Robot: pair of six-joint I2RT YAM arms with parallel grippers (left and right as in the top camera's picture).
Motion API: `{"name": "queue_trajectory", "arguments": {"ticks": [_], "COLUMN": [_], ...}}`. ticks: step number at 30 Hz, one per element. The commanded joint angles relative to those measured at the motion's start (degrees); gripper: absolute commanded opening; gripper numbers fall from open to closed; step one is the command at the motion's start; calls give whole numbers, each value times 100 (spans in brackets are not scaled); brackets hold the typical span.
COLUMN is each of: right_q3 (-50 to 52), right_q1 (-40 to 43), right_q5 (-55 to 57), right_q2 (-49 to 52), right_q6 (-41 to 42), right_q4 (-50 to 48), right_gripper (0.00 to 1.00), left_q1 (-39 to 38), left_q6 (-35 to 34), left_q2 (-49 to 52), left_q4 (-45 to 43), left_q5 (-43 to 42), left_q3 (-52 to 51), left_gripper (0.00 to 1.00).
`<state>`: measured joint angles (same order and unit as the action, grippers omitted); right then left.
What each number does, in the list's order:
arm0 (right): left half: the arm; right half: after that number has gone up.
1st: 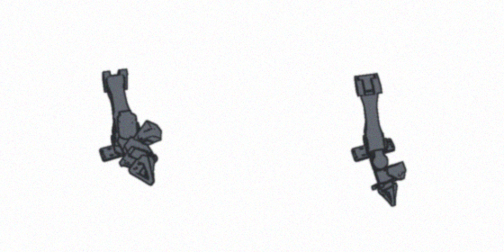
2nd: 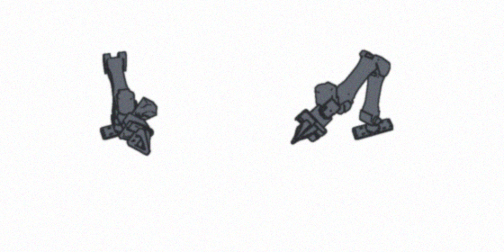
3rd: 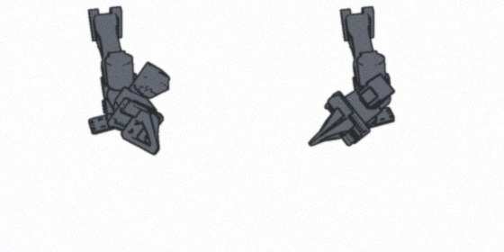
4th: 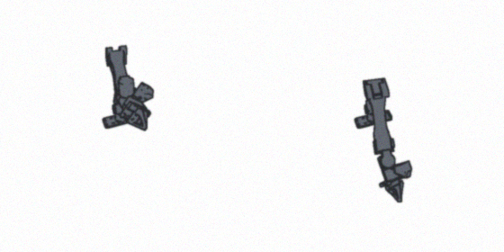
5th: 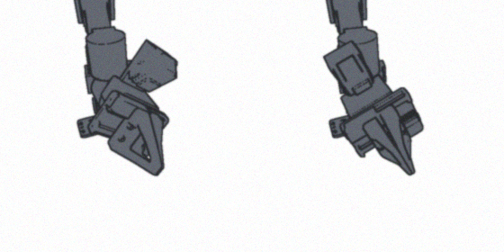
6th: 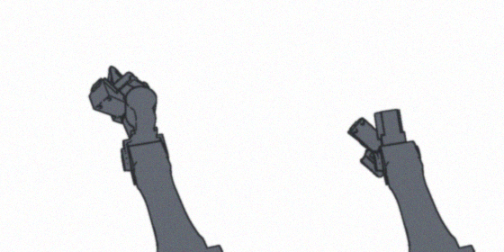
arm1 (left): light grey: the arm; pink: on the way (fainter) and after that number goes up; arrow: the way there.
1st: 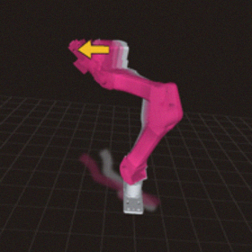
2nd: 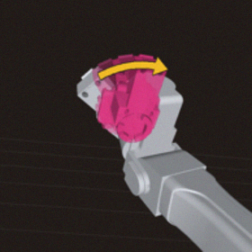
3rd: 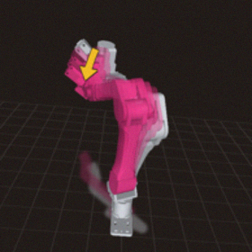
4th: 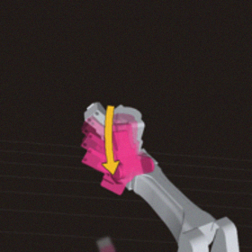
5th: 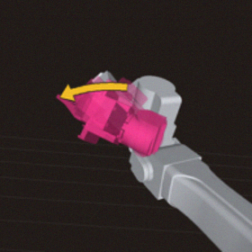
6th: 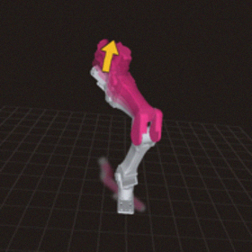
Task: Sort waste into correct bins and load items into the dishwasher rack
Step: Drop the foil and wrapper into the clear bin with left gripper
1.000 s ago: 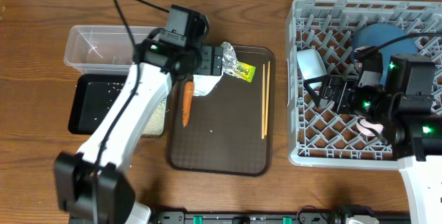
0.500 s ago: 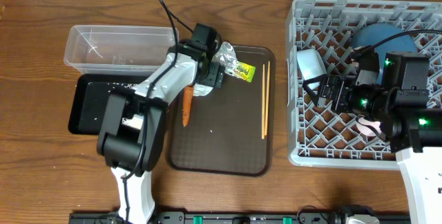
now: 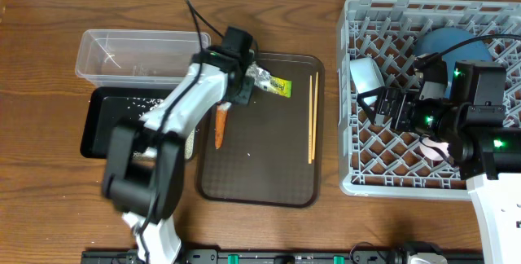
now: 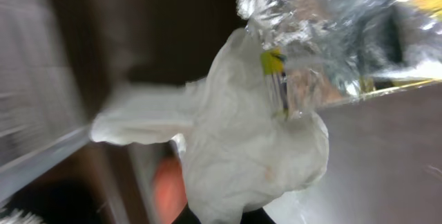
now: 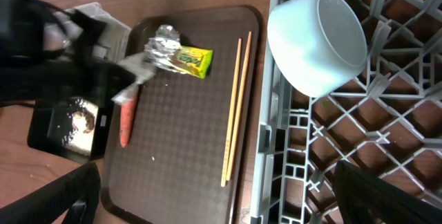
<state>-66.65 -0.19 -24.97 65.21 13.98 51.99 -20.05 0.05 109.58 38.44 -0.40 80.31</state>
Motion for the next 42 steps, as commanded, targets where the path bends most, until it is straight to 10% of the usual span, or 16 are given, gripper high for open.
{"name": "queue_trajectory", "arguments": {"ticks": [1,42], "right_q3": [-83,-83], "right_q1": [-140,-140], "right_q5": [13,13], "right_q2": [4,7], "right_q6": [-76,-79], "right_q4": [-57,-149], "right_gripper": [99,99], "left_q1": [-15,1860], "left_q6": [39,184], "left_q2": [-892,-2293], "left_q4": [72,-507], "left_q5": [74,944], "left_q3": [59,59], "left_gripper": [6,6]}}
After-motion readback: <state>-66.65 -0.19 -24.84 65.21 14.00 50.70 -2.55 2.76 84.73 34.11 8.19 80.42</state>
